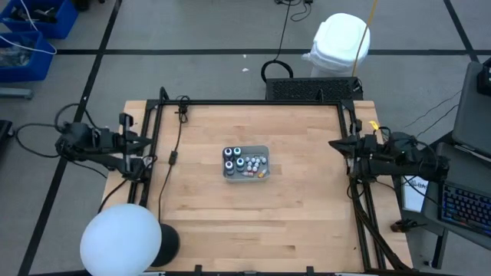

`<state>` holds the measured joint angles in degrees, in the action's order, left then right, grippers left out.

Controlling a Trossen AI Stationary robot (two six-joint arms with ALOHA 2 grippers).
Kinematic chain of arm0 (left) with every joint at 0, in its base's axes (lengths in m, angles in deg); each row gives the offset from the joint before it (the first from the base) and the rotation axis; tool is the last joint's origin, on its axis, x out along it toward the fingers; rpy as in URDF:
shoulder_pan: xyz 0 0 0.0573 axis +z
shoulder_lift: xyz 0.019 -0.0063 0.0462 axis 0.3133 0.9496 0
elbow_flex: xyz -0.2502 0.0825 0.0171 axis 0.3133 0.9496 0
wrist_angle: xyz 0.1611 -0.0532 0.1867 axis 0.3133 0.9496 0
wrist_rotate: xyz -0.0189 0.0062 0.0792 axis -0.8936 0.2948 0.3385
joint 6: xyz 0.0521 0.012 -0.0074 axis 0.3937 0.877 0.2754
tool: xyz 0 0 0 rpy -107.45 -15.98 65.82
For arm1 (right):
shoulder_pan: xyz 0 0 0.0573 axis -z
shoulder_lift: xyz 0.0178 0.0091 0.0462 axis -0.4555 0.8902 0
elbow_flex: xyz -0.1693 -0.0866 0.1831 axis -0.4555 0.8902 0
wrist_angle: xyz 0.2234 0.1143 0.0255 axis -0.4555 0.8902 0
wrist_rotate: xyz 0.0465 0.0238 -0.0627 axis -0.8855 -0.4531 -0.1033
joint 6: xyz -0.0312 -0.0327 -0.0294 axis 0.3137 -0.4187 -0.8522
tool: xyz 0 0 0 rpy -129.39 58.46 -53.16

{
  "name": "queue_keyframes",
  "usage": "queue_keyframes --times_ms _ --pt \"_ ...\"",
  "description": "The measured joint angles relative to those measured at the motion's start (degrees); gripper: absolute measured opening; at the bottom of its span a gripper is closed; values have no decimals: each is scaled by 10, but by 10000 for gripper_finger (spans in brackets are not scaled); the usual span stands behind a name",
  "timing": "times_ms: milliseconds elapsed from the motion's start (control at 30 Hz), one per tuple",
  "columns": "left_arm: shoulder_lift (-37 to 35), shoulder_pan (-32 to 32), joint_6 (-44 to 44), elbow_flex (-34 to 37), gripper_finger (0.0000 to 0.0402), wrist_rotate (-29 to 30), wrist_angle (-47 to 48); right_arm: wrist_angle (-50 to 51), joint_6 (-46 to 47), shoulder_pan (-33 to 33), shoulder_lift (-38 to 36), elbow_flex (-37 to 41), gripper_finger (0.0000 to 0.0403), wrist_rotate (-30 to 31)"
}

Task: Pick & Place food coloring
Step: Return to Home Position

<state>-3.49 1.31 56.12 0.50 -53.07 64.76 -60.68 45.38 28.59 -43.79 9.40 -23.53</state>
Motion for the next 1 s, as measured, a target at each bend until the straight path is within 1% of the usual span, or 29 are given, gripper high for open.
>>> queue_keyframes --times_ms 100,167,233,333,400,500,600,700,733,800,900,967,1000 --pt "1 0 -8 -2 1 -3 -26 13 2 2 0 14 0 1" --pt "7 0 -6 9 1 -8 -75 -8 2 4 2 31 0 2" --pt "19 -2 15 36 1 -7 -139 -43 2 10 -1 56 0 2" --pt "32 -2 71 91 2 -59 -219 -120 13 20 0 103 0 -16" --pt "35 0 97 129 1 -55 -251 -156 23 29 0 137 0 -18" --pt "24 8 87 168 1 -29 -257 -197 40 45 0 175 0 -24" --pt "0 17 56 204 2 -28 -262 -246 49 64 0 214 0 -68" --pt "1 27 42 240 1 -33 -260 -292 59 85 0 246 0 -92" --pt "1 30 38 251 2 -34 -272 -298 63 92 -1 254 0 -93" --pt "1 39 36 278 3 -34 -301 -264 70 106 1 254 0 -94" --pt "1 56 24 325 2 -54 -325 -268 72 121 4 254 0 -130" --pt "1 71 23 360 3 -65 -366 -277 69 127 3 255 0 -143" --pt "1 79 15 365 4 -67 -352 -270 69 129 4 255 0 -148"
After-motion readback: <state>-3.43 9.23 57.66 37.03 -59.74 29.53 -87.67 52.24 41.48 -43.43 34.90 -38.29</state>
